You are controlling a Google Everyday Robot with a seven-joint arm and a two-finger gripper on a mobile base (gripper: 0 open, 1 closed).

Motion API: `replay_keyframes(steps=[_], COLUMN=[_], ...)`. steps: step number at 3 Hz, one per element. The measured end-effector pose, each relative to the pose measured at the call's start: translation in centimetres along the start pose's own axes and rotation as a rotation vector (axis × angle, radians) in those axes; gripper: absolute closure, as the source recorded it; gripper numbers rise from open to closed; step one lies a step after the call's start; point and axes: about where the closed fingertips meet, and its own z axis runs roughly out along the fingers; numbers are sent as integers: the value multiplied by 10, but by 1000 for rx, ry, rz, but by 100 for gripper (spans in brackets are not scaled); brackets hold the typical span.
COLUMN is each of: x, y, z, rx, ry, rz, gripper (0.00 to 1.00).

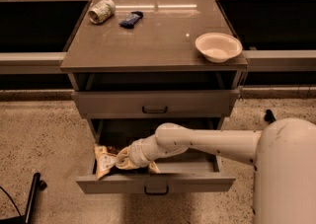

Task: Pick brown chip bag from middle drawer and place on counter

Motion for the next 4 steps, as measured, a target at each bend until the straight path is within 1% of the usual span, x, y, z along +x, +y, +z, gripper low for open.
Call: replay_keyframes(steps=[1,2,3,4], x=[-38,-87,-122,-149], y=[-3,-5,-8,-26], z=[-40,-102,-164,-221], rx=[121,229,281,299], ry=[-12,-24,21,79], rz=[-45,-117,-149,-155], gripper=[100,100,100,100])
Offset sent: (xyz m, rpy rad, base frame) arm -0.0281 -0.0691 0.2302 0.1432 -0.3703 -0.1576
